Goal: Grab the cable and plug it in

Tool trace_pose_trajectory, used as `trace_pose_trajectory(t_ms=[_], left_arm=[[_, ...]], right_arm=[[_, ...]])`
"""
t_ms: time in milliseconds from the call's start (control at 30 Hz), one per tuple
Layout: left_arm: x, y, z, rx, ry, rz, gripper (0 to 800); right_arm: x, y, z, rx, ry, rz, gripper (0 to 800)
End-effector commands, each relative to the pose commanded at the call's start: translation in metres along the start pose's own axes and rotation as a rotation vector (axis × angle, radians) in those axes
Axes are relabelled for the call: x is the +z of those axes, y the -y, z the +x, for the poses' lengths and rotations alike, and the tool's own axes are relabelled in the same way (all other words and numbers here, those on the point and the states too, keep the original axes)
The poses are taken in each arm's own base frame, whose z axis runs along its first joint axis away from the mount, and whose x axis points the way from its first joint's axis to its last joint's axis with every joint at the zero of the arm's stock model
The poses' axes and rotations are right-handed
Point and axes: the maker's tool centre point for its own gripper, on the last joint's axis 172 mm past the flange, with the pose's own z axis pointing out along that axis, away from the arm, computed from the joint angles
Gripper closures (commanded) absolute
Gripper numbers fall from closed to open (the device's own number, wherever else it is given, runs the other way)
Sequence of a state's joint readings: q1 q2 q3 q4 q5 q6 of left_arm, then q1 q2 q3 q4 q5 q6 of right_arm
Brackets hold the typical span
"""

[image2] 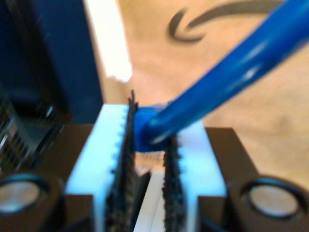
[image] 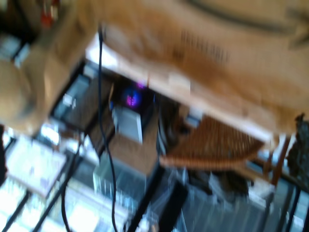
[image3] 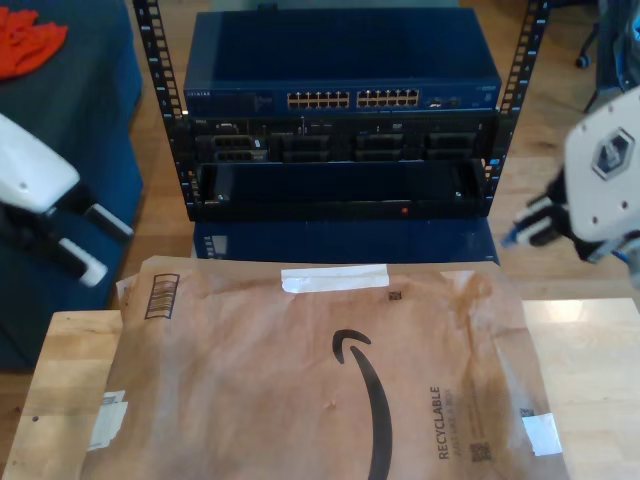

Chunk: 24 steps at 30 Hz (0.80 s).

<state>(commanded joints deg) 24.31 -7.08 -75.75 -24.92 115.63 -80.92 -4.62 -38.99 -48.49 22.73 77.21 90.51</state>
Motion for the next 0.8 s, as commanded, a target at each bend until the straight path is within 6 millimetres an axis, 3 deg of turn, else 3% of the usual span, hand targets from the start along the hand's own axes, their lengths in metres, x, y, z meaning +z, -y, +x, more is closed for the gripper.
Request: trace_pose_trajectory(t_ms=[133, 267, 433, 633, 800], left_arm=[[0.011, 0.023, 0.041, 0.006, -0.126, 0.038, 0], [0.024, 0.039, 0.095, -0.041, -0.211, 0.046, 0], [0.038, 0.063, 0.145, 0.025, -0.158, 0.065, 0], [0.051, 0.104, 0.208, 0.020, -0.117, 0.040, 0], [0.089, 0.145, 0.249, 0.016, -0.042, 0.046, 0]], right_arm=[[0.015, -0.008, 0.036, -0.003, -0.114, -0.062, 799], [0.028, -0.016, 0.056, -0.011, -0.169, -0.102, 799], [0.041, -0.024, 0.068, -0.015, -0.189, -0.138, 799], [0.051, -0.034, 0.075, -0.003, -0.190, -0.165, 799], [0.060, -0.042, 0.081, -0.015, -0.190, -0.190, 799]])
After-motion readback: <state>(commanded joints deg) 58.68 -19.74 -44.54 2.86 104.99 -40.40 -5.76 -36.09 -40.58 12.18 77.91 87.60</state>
